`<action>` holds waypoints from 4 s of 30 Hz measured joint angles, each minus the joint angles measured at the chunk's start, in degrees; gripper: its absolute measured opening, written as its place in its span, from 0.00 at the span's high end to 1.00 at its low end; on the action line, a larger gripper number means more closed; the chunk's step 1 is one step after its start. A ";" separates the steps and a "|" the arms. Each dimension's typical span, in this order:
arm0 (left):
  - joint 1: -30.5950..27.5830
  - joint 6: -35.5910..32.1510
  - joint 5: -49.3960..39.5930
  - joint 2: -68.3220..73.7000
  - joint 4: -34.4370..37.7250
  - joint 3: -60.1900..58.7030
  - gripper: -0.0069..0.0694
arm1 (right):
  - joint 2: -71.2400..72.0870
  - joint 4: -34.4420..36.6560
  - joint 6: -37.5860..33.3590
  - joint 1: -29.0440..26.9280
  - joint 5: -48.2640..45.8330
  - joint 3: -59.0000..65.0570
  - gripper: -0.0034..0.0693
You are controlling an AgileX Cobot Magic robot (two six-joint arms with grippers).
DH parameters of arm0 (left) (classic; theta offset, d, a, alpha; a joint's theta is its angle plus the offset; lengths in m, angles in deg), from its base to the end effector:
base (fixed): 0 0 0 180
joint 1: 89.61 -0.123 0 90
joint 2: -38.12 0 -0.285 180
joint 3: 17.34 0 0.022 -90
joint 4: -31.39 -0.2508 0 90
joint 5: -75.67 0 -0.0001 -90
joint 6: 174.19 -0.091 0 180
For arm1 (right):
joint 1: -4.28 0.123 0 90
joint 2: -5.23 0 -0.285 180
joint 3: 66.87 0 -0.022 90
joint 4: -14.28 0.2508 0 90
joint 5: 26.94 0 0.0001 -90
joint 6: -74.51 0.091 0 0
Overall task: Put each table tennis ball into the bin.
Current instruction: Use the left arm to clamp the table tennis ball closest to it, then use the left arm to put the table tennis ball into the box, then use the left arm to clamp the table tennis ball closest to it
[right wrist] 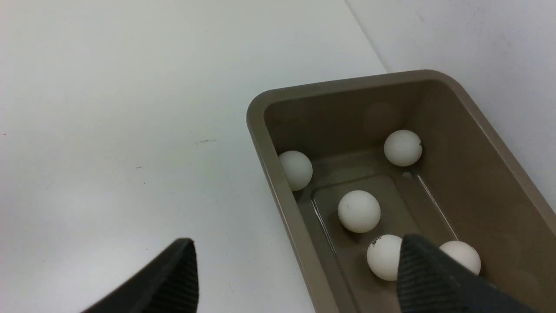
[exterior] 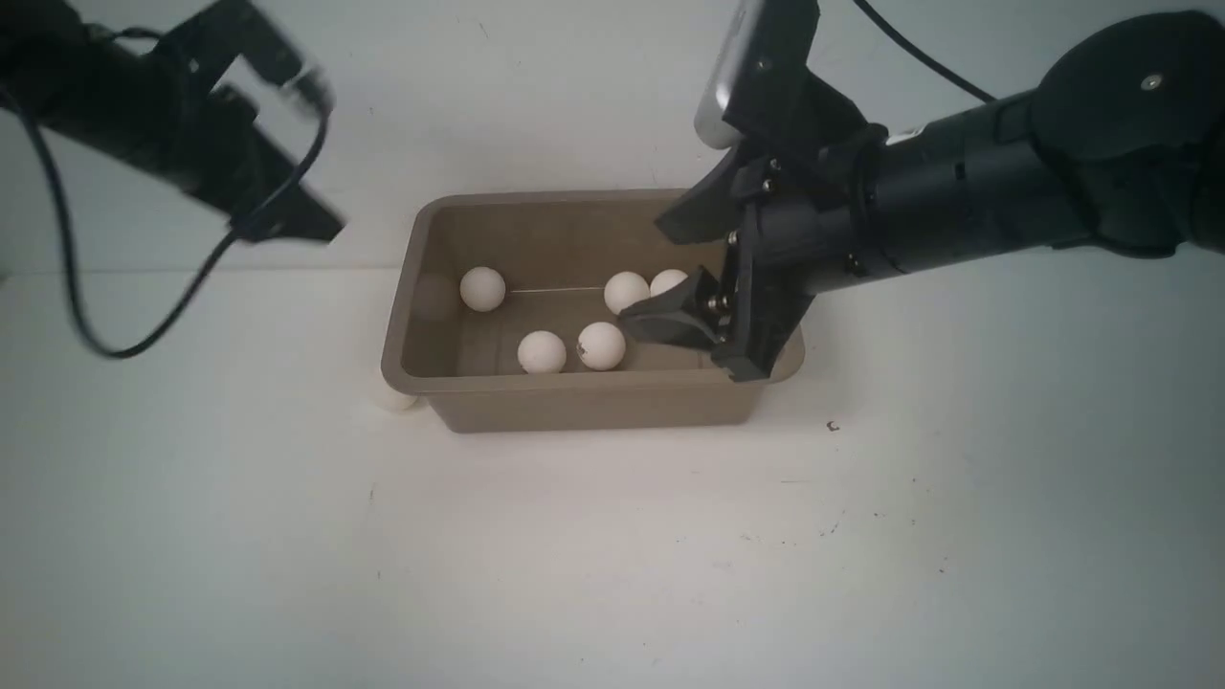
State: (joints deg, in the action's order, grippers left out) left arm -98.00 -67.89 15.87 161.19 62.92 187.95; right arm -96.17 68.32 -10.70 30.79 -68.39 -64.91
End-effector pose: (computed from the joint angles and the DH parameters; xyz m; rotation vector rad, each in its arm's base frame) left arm 0.4444 0.0239 0.2770 1.1489 2.2256 -0.1873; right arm 0.3035 0.2060 0.3156 -1.4292 1.6749 0.5190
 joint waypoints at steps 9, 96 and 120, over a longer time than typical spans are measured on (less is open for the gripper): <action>-1.71 -12.10 -6.84 3.96 -0.64 -0.05 0.26 | 0.00 -0.55 0.00 0.00 -0.11 0.00 0.19; 8.15 -5.17 -9.44 23.36 19.35 22.28 0.35 | 0.00 -2.39 1.53 0.00 -1.42 0.00 0.19; -7.92 -16.10 -9.87 23.58 17.73 24.45 0.31 | 0.00 -2.39 1.67 0.00 -1.63 0.00 0.19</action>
State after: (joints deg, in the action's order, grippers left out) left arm -105.92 -83.98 6.00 184.77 80.65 212.41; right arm -96.17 65.93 -9.03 30.79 -70.02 -64.91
